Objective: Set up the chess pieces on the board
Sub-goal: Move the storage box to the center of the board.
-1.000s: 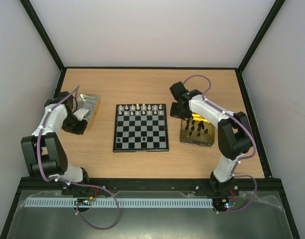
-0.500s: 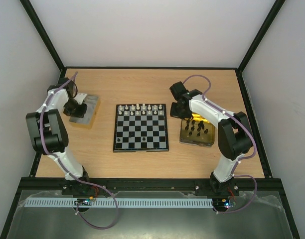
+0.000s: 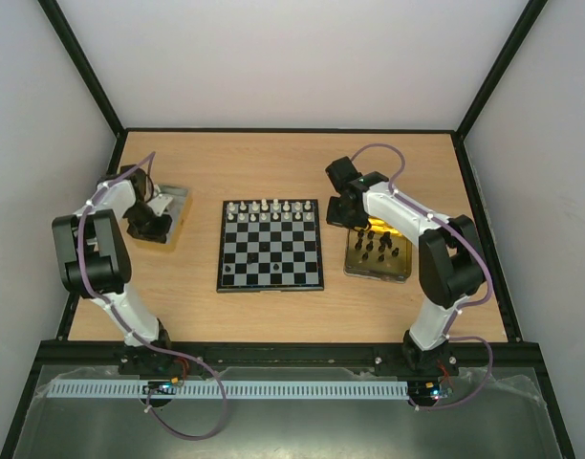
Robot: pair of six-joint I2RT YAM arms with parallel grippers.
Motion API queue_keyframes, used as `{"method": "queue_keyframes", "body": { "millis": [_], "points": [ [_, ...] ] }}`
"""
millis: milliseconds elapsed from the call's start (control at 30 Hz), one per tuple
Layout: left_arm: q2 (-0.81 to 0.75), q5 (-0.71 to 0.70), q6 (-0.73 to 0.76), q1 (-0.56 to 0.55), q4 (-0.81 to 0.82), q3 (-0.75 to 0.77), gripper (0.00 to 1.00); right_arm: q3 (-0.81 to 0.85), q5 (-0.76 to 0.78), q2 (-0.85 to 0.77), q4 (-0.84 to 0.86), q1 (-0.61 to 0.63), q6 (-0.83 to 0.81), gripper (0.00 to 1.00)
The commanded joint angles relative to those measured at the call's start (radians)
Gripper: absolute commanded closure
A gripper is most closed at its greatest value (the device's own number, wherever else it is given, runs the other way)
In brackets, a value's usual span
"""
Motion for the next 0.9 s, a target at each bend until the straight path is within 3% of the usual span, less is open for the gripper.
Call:
{"method": "queue_keyframes", "body": {
  "millis": [0, 467, 867],
  "points": [
    [-0.094, 0.007, 0.031, -0.004, -0.053, -0.103, 0.98, -0.011, 0.010, -0.043, -0.021, -0.003, -0.003, 0.98],
    [-0.281, 0.060, 0.117, -0.021, -0.205, -0.221, 0.98, -0.044, 0.006, -0.078, -0.033, -0.003, -0.022, 0.98],
    [-0.318, 0.082, 0.042, -0.114, -0.166, -0.261, 0.98, -0.048, 0.007, -0.115, -0.043, -0.003, -0.025, 0.98]
  ]
}}
